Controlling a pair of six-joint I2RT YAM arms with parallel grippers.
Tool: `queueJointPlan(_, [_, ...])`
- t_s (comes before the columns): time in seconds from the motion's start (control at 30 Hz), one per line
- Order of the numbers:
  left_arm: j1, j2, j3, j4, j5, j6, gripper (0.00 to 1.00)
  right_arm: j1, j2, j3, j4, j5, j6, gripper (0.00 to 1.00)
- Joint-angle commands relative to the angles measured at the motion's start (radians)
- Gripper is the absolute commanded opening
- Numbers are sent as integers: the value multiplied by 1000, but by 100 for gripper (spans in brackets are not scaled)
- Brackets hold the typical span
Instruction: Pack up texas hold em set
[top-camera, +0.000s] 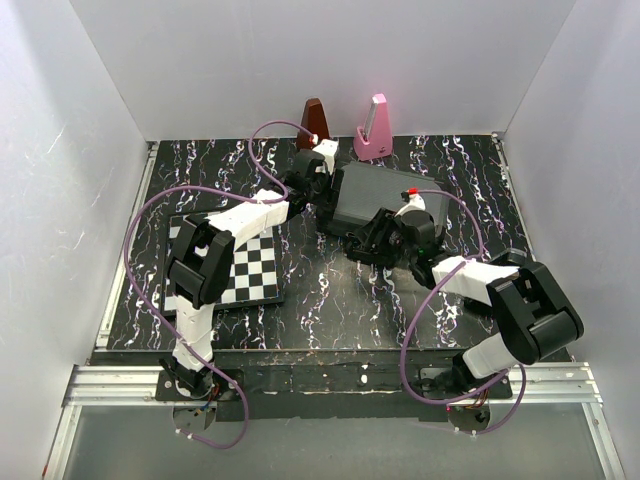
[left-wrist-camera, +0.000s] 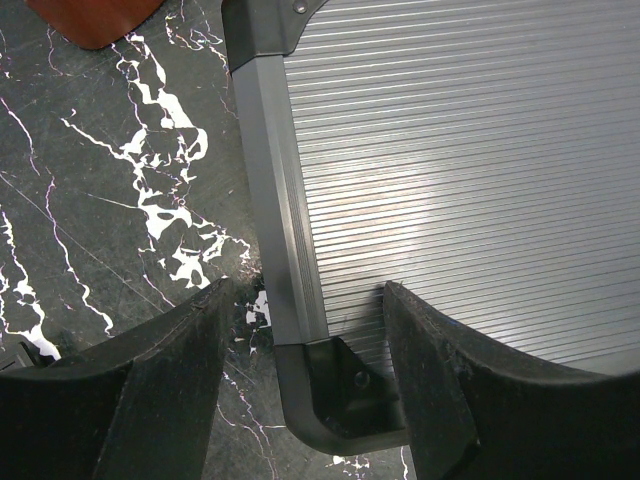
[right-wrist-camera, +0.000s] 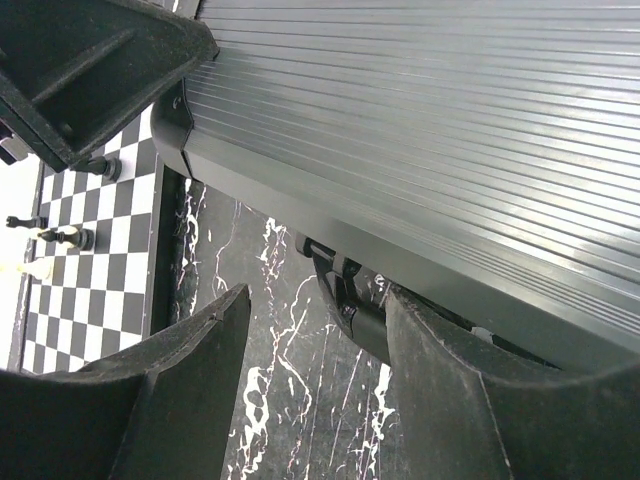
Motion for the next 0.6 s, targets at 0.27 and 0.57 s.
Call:
queueJointPlan(0.27, [-11,49,-47,-159,-9,41,61,-6,-71,75,-102,-58,-116,67])
queueJointPlan(0.57, [-11,45,-45,-157,-6,38,61,21,-103,60,-195,-71,-161,62])
